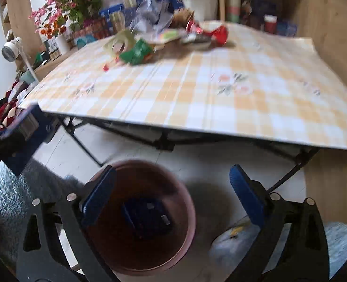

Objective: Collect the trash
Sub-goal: 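Open the right gripper over the bin while the left gripper drops the ice-cream box in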

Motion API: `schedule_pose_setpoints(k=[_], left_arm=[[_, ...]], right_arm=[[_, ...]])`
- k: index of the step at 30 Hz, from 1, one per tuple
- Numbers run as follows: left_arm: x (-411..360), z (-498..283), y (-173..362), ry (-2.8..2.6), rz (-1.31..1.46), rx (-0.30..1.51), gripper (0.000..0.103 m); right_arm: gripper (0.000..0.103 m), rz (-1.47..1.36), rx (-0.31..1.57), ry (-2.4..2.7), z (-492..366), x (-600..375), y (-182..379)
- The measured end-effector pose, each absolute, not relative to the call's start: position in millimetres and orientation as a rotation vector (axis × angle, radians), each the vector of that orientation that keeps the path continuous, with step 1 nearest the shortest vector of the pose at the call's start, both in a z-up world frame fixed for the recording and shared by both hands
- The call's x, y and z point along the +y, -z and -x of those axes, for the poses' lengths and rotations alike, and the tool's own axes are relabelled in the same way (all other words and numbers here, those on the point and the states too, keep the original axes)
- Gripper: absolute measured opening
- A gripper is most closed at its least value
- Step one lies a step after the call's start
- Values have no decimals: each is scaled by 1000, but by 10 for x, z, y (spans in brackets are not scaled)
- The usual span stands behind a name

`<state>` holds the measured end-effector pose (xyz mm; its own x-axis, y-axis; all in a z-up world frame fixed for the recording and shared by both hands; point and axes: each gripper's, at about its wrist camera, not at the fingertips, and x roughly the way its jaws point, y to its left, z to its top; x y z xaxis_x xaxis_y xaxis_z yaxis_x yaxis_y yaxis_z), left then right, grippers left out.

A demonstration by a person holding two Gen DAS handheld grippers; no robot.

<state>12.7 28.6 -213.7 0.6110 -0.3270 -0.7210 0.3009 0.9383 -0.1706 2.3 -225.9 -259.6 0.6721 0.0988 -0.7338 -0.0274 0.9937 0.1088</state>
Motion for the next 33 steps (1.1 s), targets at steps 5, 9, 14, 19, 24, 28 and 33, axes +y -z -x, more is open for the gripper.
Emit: schedule_pose_setpoints(k=[5,9,14,19,24,28,33], left_arm=[[268,-253,2334,376,65,934,80],[206,-345,2520,394,70,1020,80],[148,-472,2738,417,108,1095,80],[23,-577,2986,426,78,1197,80],[-129,-586,3134,449,28,1253,80],[-168,-597,3172,481,23,1272,83],[-145,-611,3125,483,37,1258,91]], right_arm=[[96,-96,708,21,7,-2426,2417],[97,-97,632,91,68,-2547,2322],[97,-71,590,108,84,-2579,2326],[97,-47,582,114,79,-2557,2372],[97,-49,586,115,68,-2572,2397],[97,-64,591,127,74,-2602,2417],[97,-90,606,140,62,-2661,2451]])
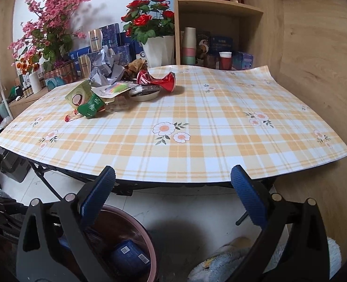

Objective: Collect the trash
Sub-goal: 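Open the right gripper over the bin while the left gripper drops the ice-cream box in, then grasp the white paper cup with the left gripper and lift it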

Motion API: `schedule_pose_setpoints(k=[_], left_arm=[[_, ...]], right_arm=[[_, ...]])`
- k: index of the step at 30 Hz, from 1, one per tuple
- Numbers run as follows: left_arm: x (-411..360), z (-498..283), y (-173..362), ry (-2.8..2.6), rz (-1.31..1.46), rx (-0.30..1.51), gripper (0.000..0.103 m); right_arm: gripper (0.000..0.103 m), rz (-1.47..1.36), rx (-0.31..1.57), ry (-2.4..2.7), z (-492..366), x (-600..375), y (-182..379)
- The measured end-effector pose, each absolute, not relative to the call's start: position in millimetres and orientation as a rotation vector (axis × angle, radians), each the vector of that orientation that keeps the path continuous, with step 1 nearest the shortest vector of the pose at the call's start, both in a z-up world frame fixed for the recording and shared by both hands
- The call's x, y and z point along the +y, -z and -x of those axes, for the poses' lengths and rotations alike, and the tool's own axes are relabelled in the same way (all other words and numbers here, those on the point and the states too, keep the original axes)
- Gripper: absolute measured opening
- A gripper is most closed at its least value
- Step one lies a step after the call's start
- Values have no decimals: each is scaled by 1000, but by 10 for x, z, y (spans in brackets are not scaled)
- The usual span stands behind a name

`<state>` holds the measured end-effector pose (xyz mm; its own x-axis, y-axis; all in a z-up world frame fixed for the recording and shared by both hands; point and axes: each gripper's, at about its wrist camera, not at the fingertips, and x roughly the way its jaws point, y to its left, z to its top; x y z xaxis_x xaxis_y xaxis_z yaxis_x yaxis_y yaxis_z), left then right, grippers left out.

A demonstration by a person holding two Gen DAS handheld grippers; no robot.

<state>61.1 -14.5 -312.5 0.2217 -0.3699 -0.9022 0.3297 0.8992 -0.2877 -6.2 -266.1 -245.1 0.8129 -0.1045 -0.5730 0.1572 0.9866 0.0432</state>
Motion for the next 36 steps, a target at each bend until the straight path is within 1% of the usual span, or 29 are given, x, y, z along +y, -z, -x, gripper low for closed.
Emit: schedule_pose_setpoints(k=[6,12,16,20,27,31,36], left_arm=[[-59,-614,3049,460,76,1229,91],[-2,-596,2932,424,94,1151,91],[77,-572,2787,374,108,1064,92],[236,-554,2597,311,145,957,97],[428,-540,2309,243,128,770,97],[502,-559,2111,233,98,611,97],[486,-860,1890,273,63,586,97]], right_arm=[[97,-89,613,140,56,-2663,2465],[97,-108,623,129,53,-2681,2472],[97,-121,633,132,53,-2683,2483],[97,-141,649,139,34,-2700,2501],[97,-105,665,158,-16,-2639,2544],[97,-147,660,110,-53,-2647,2541],[97,-149,658,89,-147,-2645,2462]])
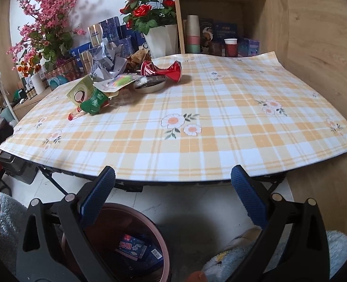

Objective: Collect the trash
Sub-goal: 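Grasp the white paper cup with the left gripper and lift it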

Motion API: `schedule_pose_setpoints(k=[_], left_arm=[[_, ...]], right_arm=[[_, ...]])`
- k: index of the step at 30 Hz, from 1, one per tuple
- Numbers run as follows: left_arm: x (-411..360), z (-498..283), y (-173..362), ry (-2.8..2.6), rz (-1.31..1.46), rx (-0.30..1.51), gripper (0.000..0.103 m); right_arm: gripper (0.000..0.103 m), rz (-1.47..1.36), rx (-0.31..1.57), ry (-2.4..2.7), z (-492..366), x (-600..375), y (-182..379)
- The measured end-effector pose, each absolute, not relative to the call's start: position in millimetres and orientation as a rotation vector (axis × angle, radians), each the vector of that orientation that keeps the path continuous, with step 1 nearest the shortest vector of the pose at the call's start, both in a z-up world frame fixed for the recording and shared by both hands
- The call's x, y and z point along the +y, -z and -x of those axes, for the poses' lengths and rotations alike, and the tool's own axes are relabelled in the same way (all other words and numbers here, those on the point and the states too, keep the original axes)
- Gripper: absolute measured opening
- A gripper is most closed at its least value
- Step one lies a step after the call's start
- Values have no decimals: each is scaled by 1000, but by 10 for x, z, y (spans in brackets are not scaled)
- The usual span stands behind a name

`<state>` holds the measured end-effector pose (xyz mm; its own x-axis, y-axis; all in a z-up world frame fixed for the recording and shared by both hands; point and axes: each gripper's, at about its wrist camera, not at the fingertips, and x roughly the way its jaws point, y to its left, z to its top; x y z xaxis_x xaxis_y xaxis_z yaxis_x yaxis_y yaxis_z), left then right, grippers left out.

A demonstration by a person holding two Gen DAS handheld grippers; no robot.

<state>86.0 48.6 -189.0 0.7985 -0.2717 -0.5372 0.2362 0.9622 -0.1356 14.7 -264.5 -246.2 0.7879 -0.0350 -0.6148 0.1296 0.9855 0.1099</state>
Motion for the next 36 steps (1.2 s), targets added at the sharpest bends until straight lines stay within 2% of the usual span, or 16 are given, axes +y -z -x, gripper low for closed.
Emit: schedule_pose_setpoints(k=[10,18,24,25,27,36], left_arm=[[119,-1972,1814,299,22,702,97],[-44,-2740,2129,289,62,800,97],[-47,-2971,2317,314,98,836,97],[-39,-2992,2318,323,105,829,95],[-33,-3005,2301,348,105,825,71],[287,-2848,2073,339,157,785,72]], right_arm=[[97,-158,646,-31,-631,-2769,2166],[97,-199,670,-16,-1098,-2976,2108],[97,-248,682,-53,-1374,-3014,2103],[97,-245,678,-64,-1430,-2991,2081],[97,-212,662,-90,-1540,-2902,2007],[97,75,601,-227,-2195,-2198,1716]])
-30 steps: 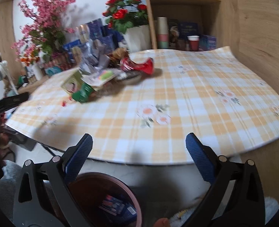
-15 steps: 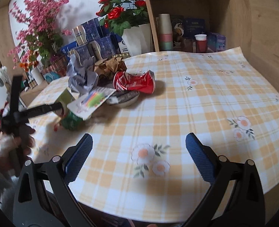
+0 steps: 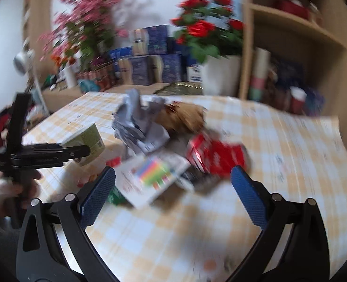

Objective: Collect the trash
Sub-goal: 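Grasp the white paper cup with the left gripper and lift it, then grasp the crumpled foil wrapper with the right gripper and lift it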

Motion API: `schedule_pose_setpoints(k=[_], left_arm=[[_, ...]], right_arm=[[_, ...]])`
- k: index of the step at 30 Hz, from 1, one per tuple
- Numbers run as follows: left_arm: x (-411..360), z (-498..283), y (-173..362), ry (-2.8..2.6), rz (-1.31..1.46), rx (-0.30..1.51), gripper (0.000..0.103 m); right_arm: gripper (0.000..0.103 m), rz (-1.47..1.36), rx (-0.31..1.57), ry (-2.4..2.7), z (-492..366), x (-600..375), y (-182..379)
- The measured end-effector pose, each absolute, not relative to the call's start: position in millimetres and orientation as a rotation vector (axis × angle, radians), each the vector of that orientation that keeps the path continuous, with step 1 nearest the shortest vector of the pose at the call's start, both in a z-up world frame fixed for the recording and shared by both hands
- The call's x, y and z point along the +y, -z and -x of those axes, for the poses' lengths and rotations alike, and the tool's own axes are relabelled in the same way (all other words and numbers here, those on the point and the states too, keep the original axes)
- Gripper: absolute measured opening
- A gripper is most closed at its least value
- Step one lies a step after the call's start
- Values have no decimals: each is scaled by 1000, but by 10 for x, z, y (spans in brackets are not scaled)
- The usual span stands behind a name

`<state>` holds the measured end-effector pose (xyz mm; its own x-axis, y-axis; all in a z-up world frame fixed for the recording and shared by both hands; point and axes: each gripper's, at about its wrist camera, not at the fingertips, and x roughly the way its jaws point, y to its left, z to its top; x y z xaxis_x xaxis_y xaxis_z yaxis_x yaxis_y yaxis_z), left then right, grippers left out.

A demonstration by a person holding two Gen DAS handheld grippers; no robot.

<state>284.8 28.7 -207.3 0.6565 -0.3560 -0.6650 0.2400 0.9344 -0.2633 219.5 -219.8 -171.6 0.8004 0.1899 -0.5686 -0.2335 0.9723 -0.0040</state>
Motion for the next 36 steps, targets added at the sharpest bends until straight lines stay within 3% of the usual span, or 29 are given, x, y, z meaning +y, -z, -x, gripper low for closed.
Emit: schedule_pose_setpoints(k=[7,14,15,17,20,36], left_arm=[[667,-2727,1841,295,222,748,72],[890,-2526,1759,285,243,709,72],[908,-2491,1756,285,244,704,72],[939,-2438,1750,286,244,699,72],[968,-2358,1737,289,246,690,72],[854,-1800,1445,319,235,635,72]], right_arm=[[97,375,678,-251,-2884,-1549,1888],[95,446,682,-232,-3150,-1312,1914],[92,453,678,-248,-3129,-1303,1917],[52,455,682,-258,-3094,-1296,1908],[44,372,638,-287,-2958,-1369,1796],[39,85,419,-295,-1986,-1907,1024]])
